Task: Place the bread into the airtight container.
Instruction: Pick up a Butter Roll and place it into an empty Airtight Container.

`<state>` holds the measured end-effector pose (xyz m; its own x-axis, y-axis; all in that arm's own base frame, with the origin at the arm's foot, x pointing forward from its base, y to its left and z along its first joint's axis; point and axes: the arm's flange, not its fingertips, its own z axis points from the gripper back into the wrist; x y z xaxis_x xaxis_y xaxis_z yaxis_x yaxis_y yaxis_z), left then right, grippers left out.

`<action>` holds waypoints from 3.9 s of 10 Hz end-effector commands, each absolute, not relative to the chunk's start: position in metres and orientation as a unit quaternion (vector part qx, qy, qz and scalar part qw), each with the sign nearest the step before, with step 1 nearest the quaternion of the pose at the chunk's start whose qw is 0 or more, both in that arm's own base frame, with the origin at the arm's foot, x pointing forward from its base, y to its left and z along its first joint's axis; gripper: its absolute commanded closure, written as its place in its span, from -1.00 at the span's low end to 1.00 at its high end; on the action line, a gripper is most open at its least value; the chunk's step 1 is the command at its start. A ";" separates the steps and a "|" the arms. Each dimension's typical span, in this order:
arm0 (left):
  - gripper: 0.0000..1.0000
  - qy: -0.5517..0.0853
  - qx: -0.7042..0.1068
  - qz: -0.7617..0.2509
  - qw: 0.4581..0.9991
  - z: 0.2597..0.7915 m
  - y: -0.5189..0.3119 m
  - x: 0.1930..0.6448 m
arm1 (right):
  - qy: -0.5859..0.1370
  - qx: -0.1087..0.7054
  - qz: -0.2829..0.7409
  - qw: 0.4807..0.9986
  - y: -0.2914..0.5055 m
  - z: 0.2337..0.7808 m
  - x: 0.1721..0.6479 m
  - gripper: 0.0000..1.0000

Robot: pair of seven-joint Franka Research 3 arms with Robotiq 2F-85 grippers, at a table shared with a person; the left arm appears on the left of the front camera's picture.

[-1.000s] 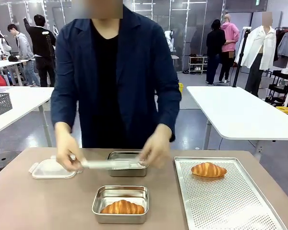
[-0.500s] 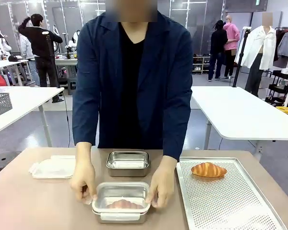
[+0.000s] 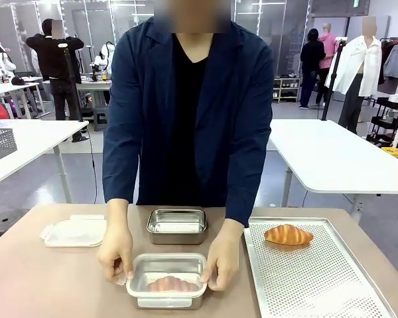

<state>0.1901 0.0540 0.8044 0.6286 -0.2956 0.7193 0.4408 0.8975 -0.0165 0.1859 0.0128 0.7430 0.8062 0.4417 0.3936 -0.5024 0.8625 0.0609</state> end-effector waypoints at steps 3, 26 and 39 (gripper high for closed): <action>-1.00 -0.380 -0.098 -0.209 0.896 0.805 0.053 0.190 | -0.187 0.080 0.245 0.948 0.011 0.742 0.185 -1.00; -1.00 -0.380 -0.098 -0.209 0.896 0.805 0.053 0.190 | -0.214 0.103 0.419 0.876 0.024 0.714 0.245 -1.00; -1.00 -0.380 -0.098 -0.209 0.896 0.805 0.053 0.190 | -0.186 -0.049 0.574 0.796 0.011 0.686 0.291 -1.00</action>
<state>0.1900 0.0539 0.8045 0.6286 -0.2956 0.7194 0.4407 0.8975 -0.0163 0.2756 0.0061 0.6909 0.3304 0.8919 0.3087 -0.8819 0.4083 -0.2358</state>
